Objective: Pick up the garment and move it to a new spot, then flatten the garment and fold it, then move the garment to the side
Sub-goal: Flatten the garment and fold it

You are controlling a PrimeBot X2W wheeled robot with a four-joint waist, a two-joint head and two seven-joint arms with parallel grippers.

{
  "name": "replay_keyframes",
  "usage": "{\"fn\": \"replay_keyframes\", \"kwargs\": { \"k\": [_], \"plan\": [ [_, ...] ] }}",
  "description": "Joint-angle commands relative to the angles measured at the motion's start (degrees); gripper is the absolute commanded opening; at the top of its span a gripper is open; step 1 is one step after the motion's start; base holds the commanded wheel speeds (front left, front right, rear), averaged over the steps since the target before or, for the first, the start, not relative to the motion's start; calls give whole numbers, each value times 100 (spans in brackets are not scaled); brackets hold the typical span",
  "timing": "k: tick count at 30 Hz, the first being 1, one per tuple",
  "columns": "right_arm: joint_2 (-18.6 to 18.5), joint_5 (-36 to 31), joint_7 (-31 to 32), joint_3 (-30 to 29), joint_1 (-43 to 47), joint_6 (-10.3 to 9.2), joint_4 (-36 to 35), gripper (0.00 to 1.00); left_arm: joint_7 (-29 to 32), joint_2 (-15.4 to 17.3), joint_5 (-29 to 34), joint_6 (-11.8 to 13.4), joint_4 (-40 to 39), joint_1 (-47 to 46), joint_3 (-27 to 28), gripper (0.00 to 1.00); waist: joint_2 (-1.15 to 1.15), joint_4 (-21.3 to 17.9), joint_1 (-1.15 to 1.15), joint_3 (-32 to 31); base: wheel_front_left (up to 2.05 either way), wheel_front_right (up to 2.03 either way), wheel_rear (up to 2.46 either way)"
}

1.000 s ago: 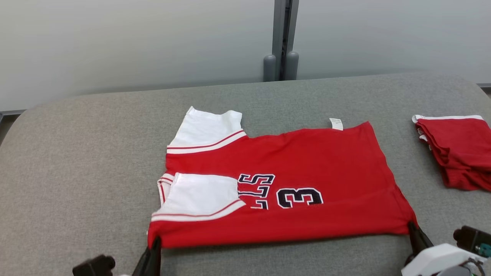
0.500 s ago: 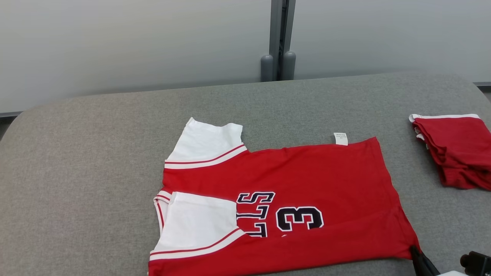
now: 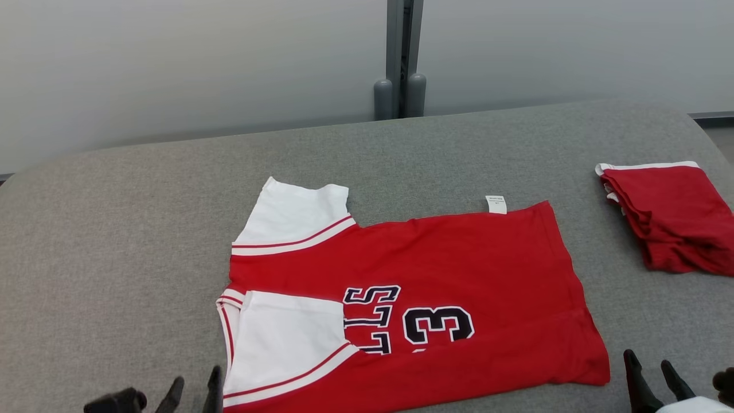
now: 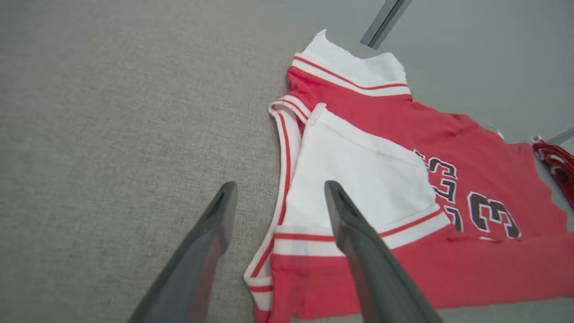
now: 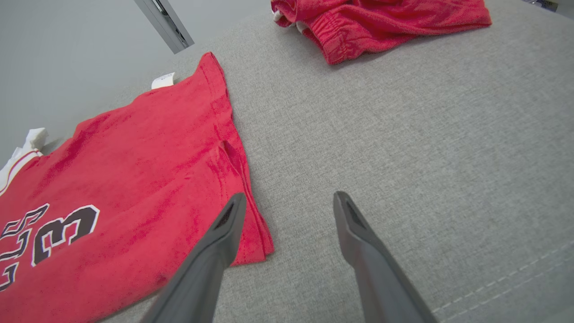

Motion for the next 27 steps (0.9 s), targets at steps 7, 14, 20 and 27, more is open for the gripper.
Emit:
{"fn": "replay_keyframes", "kwargs": {
  "k": [7,14,20,27],
  "plan": [
    [-43,-461,-93,354,-433,1,-422,100,307,367,371,-195,199,-1256,-109,100,0,-253,0,173,0,0,0],
    [-268,-459,80,1063,-940,1,-692,100,796,605,695,-499,1088,-2808,-361,100,0,-538,0,575,0,0,0],
    [-381,-311,149,1633,-1415,1,-756,100,1317,542,936,-727,2343,-4178,-674,100,0,-802,0,1030,0,0,0],
    [-486,-118,66,2113,-1872,1,-740,100,1616,551,1157,-701,3781,-5503,-760,100,0,-1157,0,1471,0,0,0]
  ]
}}
